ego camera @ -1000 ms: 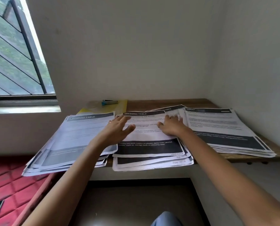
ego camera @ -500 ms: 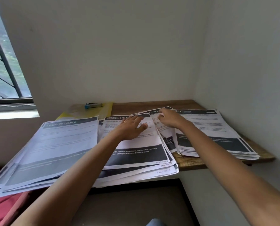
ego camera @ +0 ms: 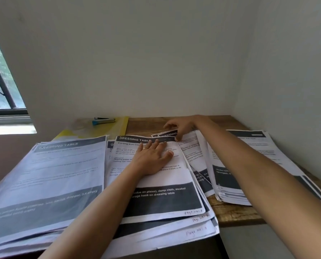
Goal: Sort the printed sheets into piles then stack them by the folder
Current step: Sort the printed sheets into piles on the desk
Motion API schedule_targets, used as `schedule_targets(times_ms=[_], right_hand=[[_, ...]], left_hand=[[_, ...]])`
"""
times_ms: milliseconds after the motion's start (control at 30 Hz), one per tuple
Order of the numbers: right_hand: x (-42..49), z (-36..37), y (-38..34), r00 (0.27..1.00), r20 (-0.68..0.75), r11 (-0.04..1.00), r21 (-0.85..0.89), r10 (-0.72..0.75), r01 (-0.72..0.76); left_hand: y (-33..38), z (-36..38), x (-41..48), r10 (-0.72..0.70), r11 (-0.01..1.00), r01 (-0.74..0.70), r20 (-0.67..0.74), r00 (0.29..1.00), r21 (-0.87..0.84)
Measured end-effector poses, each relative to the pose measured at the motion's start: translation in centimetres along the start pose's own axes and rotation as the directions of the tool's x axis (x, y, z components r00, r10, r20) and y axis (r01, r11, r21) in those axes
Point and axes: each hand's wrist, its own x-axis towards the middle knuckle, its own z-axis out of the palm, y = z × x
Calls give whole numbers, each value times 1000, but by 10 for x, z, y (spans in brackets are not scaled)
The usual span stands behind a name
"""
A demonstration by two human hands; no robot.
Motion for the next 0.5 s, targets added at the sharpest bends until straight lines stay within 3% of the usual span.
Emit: schedule_targets(times_ms=[133,500], right_hand=[[21,-15,-3,988,151,996,-84,45,-33],[47,-27,9,979,191,978,-204,75,-35]], left_hand=[[0,-1,0,2,1000,-2,5,1000,-9],[-1,-1,2,0,1000,0,-2,1000,-24]])
